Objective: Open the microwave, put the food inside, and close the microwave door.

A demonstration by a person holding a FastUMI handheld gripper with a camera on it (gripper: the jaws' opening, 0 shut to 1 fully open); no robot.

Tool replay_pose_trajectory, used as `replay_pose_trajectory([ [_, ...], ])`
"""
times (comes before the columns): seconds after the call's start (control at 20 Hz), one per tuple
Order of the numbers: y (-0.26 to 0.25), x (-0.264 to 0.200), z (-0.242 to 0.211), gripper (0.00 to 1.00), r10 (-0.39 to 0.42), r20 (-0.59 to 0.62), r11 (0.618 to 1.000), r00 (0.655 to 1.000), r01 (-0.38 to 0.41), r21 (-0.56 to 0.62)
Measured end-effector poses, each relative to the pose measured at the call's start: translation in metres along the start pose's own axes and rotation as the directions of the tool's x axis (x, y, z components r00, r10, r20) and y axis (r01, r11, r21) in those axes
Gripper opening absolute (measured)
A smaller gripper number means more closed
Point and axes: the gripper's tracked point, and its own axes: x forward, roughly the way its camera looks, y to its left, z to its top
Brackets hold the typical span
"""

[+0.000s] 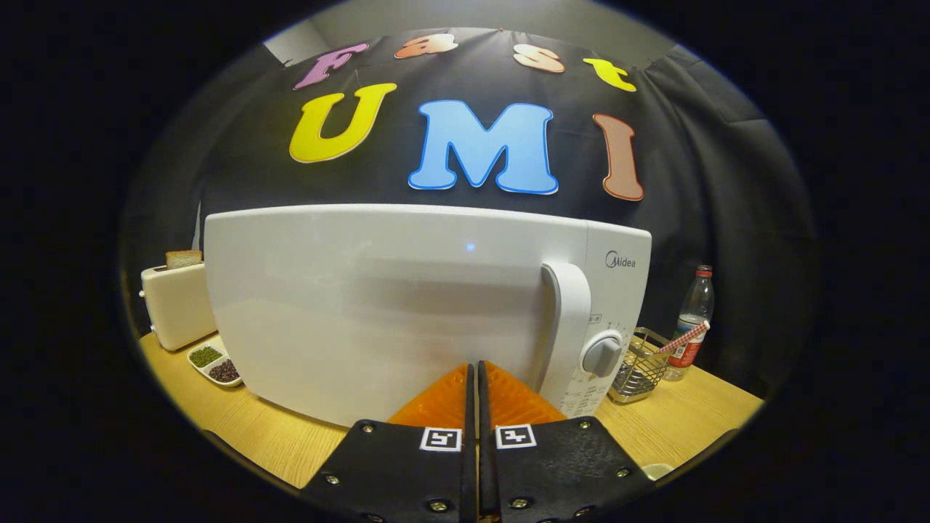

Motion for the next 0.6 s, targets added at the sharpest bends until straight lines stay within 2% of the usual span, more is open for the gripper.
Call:
replay_pose_trajectory([
  [0.25,0.006,-0.054,0.017,0.03,0.057,0.033,0.998,0.998,-0.057,0.011],
  [0.6,0.018,-0.154,0.061,0.03,0.158,0.09,0.984,0.983,-0.165,0.071],
])
